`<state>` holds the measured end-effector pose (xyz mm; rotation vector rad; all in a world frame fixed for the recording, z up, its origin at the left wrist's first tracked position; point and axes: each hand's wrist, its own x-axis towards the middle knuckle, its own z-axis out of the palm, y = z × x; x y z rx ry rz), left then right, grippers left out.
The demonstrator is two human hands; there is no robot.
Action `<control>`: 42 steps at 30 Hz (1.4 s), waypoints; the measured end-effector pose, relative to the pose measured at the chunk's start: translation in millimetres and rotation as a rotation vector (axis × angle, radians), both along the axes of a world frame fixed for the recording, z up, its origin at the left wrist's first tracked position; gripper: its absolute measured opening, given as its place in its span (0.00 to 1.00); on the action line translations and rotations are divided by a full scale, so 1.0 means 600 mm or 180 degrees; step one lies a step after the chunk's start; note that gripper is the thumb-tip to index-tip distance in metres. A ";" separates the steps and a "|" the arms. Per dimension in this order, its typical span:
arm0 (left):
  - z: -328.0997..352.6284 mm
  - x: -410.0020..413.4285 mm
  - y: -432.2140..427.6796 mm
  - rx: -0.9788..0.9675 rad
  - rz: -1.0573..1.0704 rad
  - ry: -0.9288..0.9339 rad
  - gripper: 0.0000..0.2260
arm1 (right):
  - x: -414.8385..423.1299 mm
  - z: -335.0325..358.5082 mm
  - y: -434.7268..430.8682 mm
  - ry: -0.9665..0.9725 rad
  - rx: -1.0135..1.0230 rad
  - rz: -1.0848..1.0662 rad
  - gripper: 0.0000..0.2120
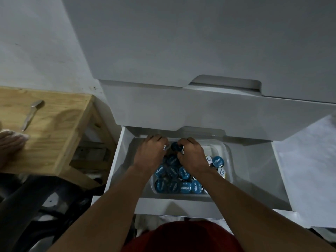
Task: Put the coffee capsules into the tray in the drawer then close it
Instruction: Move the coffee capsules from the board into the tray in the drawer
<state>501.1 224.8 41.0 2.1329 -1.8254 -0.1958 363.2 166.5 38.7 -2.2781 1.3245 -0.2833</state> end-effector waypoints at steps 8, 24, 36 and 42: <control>-0.011 0.005 0.001 0.0207 -0.0095 -0.0511 0.04 | -0.003 -0.005 0.000 0.0009 -0.0091 0.0004 0.12; 0.013 0.021 -0.008 0.0669 -0.0210 -0.0895 0.10 | 0.002 -0.003 -0.009 0.0132 -0.0069 0.0210 0.10; 0.010 0.024 -0.007 0.0307 -0.0266 -0.0483 0.07 | 0.003 0.008 -0.007 0.0078 -0.0146 0.0257 0.11; 0.029 0.026 0.010 0.0278 -0.0066 0.0529 0.16 | -0.027 0.040 0.006 0.0081 -0.0147 0.0090 0.14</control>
